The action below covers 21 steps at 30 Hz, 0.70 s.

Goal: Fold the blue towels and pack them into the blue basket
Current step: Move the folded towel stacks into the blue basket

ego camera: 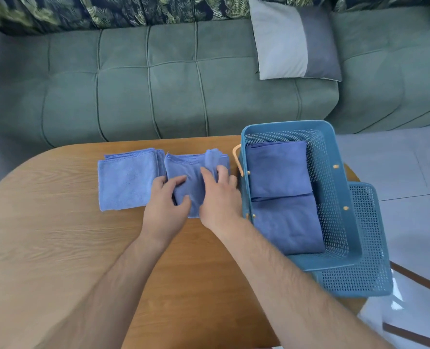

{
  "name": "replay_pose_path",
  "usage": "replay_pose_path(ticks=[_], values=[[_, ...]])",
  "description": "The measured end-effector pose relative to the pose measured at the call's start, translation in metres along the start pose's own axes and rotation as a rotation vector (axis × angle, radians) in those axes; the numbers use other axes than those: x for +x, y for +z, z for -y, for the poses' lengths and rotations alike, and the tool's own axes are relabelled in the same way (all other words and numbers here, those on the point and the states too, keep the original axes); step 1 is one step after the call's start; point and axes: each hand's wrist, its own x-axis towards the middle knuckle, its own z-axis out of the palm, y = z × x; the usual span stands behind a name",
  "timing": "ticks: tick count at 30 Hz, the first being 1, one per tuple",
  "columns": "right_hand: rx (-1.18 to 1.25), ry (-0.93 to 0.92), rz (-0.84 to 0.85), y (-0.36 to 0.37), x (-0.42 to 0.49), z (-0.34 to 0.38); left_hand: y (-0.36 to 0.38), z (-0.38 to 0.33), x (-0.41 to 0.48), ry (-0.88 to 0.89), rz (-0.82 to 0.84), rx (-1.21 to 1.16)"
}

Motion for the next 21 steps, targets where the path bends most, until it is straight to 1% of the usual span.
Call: replay_pose_path(ticks=[2, 5, 8, 10, 12, 14, 17, 21], values=[[0.016, -0.046, -0.041, -0.020, -0.017, -0.001, -0.009, -0.015, -0.017, 0.038, -0.041, 0.012], [0.081, -0.079, -0.129, -0.054, -0.044, -0.015, -0.018, -0.043, -0.042, 0.092, -0.056, -0.018], [0.063, -0.082, -0.234, -0.083, -0.067, -0.050, -0.009, -0.078, -0.059, 0.148, -0.028, -0.024], [0.022, -0.049, -0.260, -0.097, -0.078, -0.083, 0.009, -0.100, -0.066, 0.188, 0.014, 0.009], [0.011, 0.000, -0.229, -0.105, -0.087, -0.118, 0.032, -0.121, -0.074, 0.234, 0.070, 0.040], [0.011, 0.039, -0.152, -0.107, -0.092, -0.150, 0.056, -0.136, -0.080, 0.250, 0.117, 0.121], [0.004, 0.067, -0.018, -0.100, -0.092, -0.181, 0.090, -0.148, -0.088, 0.235, 0.189, 0.348], [-0.016, 0.089, 0.076, -0.081, -0.089, -0.202, 0.124, -0.149, -0.094, 0.310, 0.212, 0.641]])
